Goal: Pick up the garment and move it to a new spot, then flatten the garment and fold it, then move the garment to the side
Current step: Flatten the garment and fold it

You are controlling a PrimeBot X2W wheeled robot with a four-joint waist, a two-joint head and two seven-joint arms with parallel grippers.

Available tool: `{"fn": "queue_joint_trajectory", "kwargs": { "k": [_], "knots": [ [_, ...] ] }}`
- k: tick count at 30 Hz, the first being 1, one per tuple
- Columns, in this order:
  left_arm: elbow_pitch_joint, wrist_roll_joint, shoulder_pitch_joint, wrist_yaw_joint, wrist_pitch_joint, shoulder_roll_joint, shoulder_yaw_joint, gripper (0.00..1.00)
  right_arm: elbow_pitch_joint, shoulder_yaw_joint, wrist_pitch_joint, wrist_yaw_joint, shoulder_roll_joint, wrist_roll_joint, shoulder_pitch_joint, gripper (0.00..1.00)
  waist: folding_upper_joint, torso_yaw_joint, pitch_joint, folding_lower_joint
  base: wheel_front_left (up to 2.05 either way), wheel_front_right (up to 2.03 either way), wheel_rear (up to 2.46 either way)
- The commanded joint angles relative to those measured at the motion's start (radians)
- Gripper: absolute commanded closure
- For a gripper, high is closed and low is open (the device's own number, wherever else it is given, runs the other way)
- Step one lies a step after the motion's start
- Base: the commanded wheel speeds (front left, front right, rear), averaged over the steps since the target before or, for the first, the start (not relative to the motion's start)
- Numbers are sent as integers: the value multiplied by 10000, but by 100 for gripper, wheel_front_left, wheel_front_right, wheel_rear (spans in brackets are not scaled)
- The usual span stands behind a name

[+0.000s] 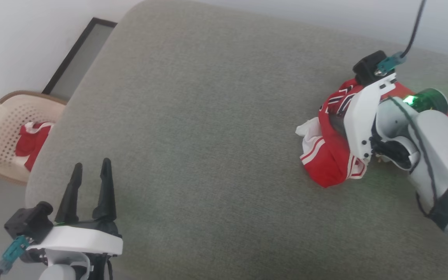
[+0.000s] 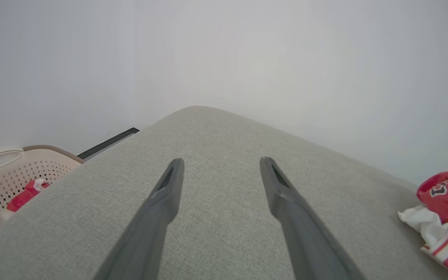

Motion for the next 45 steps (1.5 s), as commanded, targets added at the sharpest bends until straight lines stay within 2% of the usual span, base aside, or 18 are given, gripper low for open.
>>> {"fn": "queue_joint_trajectory", "kwargs": {
  "k": [1, 6, 17, 26, 30, 39, 45],
  "knots": [
    [-36, 89, 50, -24, -42, 46, 47, 0, -12, 37, -138, 1, -116, 201, -104, 0, -1, -120, -77, 0, 0, 0, 0],
    [-132, 173, 226, -24, -42, 148, 220, 0, -591, 27, -544, 1, -695, 620, -31, 0, -1, -526, -290, 0, 0, 0, 0],
    [-278, 224, 428, -24, -42, 278, 462, 0, -1306, -1370, -949, 1, -1416, 534, 987, 0, -1, -1218, -617, 0, 0, 0, 0],
    [-295, 279, 471, -24, -42, 356, 439, 0, -1869, -2561, -722, 1, -1444, 155, 2076, 0, -1, -1447, -793, 0, 0, 0, 0],
    [-335, 263, 485, -24, -42, 361, 453, 0, -2321, -2790, -598, 1, -1324, 178, 2581, 0, -1, -1468, -823, 0, 0, 0, 0],
    [-417, 286, 495, -24, -42, 264, 395, 0, -3893, -2520, 178, 1, -1271, 182, 3791, 0, -1, -1390, -665, 0, 0, 0, 0],
    [-379, 259, 274, -24, -42, 167, 226, 0, -4076, -2174, 619, 1, -1183, -40, 3781, 0, -1, -1126, -394, 0, 0, 0, 0]
  ]
}}
